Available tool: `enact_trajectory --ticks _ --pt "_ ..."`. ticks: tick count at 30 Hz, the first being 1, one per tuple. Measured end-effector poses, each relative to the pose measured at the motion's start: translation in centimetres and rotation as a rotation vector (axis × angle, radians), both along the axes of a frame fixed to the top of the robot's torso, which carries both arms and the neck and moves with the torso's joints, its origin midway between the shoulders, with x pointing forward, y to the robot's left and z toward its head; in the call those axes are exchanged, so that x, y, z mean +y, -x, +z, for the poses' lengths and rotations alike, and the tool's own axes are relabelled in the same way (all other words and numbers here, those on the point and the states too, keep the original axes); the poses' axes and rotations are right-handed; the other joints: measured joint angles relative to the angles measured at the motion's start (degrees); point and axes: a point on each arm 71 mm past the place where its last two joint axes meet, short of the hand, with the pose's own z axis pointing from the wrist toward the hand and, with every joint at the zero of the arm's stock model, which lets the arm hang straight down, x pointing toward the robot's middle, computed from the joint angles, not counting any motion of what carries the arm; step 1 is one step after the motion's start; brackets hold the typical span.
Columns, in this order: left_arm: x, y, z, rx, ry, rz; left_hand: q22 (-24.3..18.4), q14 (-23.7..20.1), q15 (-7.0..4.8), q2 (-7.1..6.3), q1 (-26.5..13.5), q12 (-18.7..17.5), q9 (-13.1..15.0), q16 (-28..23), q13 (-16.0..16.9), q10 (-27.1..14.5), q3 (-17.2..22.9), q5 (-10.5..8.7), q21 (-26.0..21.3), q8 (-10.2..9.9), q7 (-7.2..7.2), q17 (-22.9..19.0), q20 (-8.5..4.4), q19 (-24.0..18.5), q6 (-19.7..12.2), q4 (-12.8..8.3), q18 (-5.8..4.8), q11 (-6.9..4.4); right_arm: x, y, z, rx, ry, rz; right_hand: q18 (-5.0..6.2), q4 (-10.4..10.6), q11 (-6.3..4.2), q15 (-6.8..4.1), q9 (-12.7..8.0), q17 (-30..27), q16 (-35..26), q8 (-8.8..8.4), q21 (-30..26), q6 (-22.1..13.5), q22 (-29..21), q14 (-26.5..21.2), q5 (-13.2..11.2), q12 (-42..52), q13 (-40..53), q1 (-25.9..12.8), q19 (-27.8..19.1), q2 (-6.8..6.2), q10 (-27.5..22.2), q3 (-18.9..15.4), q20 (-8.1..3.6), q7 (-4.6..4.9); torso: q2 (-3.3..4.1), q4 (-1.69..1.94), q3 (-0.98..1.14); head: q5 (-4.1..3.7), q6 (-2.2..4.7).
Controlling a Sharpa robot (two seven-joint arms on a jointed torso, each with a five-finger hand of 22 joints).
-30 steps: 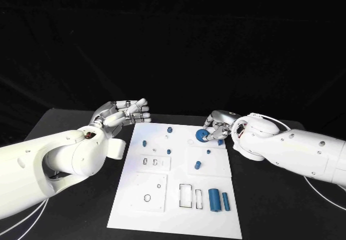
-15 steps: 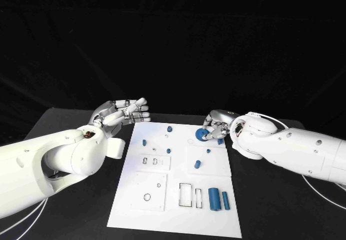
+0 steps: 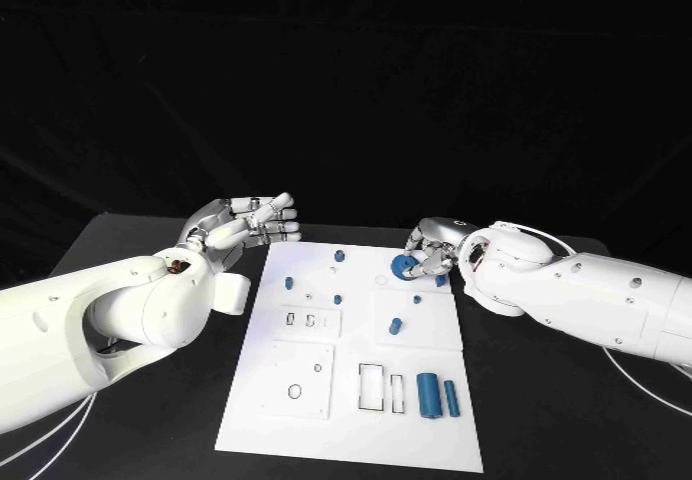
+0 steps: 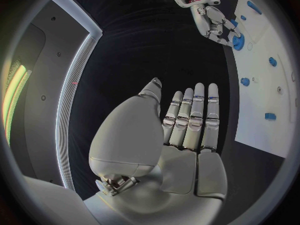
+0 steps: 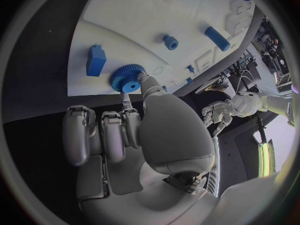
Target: Assemble the parts on the task board
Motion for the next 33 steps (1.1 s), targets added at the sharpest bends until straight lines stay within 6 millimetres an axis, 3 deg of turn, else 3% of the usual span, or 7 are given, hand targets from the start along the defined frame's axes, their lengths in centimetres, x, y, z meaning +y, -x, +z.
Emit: enact_trajectory --ticks 4,9,13,16,21,26,33 --pt "0.0 0.0 0.0 0.0 0.0 0.0 0.0 0.0 0.0 0.0 0.0 0.0 0.0 0.0 0.0 0.0 0.0 0.0 0.0 0.0 0.0 0.0 0.0 0.0 0.0 0.0 0.0 0.0 0.0 0.0 0.0 -0.003 0.009 0.003 0.0 -0.18 -0.17 0.0 0.06 0.0 0.23 0.35 0.0 1.08 0.01 0.0 -0.01 0.13 0.0 0.64 0.21 0.64 0.16 0.19 -0.21 -0.22 0.0 0.01 -0.01 0.02 -0.05" --pt "0.0 0.0 0.0 0.001 -0.001 0.001 0.0 0.0 0.0 0.0 0.0 0.0 0.0 0.0 0.0 0.0 0.0 0.0 0.0 0.0 0.0 -0.01 0.0 0.0 0.0 0.0 0.0 0.0 0.2 0.0 0.1 -0.011 0.017 0.012 0.0 -1.06 -0.67 0.0 0.06 0.0 0.29 0.66 0.27 3.03 0.01 0.0 -2.71 0.5 -0.01 2.75 0.58 1.69 0.67 3.27 -0.58 -0.51 -0.01 0.03 -0.01 0.09 -0.14" --pt "0.0 0.0 0.0 0.001 -0.001 0.001 0.0 0.0 0.0 0.0 0.0 0.0 0.0 0.0 0.0 0.0 0.0 0.0 0.0 0.0 0.0 -0.01 0.0 0.0 0.0 0.0 0.0 0.0 0.3 0.1 0.1 -0.025 0.017 0.023 0.0 -1.26 -0.99 -0.44 0.06 0.02 0.29 0.68 0.68 3.54 0.01 0.01 -4.23 0.88 -0.01 3.35 0.74 2.27 0.99 5.09 -0.74 -0.04 -0.01 0.02 -0.01 0.13 -0.14" --pt "0.1 0.0 0.0 0.002 -0.001 0.002 0.0 0.0 0.0 0.0 0.0 0.0 0.0 0.0 0.0 0.0 0.0 0.0 0.0 0.0 0.0 0.05 0.0 0.0 0.0 0.0 0.0 0.0 0.4 0.2 0.1 -0.038 0.013 0.031 0.0 -1.26 -1.19 -0.43 0.06 0.04 0.51 0.69 0.94 3.66 0.0 0.01 -4.09 0.89 -0.01 3.89 1.03 2.01 1.19 6.06 -1.03 0.07 -0.03 0.01 -0.01 0.14 -0.08" --pt "0.1 -0.1 0.0 0.002 -0.001 0.002 0.0 0.0 0.0 0.0 0.0 0.0 0.0 0.0 0.0 0.0 0.0 0.0 0.0 0.0 0.0 0.05 0.0 0.0 0.0 0.0 0.0 0.0 0.9 0.7 0.2 -0.075 -0.005 0.045 0.0 -1.18 -1.39 -0.84 0.06 0.04 0.51 0.68 1.16 3.75 0.0 0.02 -1.37 0.89 -0.01 3.93 1.23 1.95 1.4 7.37 -1.23 0.16 -0.07 0.03 -0.03 0.07 0.04" --pt "0.1 -0.1 0.0 0.002 -0.002 0.003 0.0 0.0 0.0 0.0 0.0 0.0 0.0 0.0 0.0 0.0 0.0 0.0 0.0 0.0 0.0 0.05 0.0 0.0 0.0 0.0 0.0 0.0 1.7 1.3 1.0 -0.124 -0.032 0.062 0.0 -0.86 -1.39 -0.84 0.05 0.04 0.51 0.65 1.5 3.75 0.0 0.01 -0.98 1.13 -0.01 3.21 1.43 1.25 1.39 8.03 -1.43 0.15 -0.1 0.04 -0.07 0.18 0.26" --pt "0.1 -0.2 -0.1 0.003 -0.002 0.004 0.0 0.0 0.0 0.0 0.0 0.0 0.0 0.0 0.0 0.0 0.0 0.0 0.22 0.0 0.0 0.04 0.0 0.0 0.0 0.0 0.0 0.0 5.1 2.6 2.1 -0.187 -0.062 0.13 0.0 -0.73 -1.39 -0.83 0.05 0.03 0.51 0.64 1.82 3.86 -0.01 0.01 -0.98 1.12 -0.01 2.85 1.43 0.91 1.39 8.17 -1.43 0.26 -0.1 -0.03 -0.07 0.36 0.64"
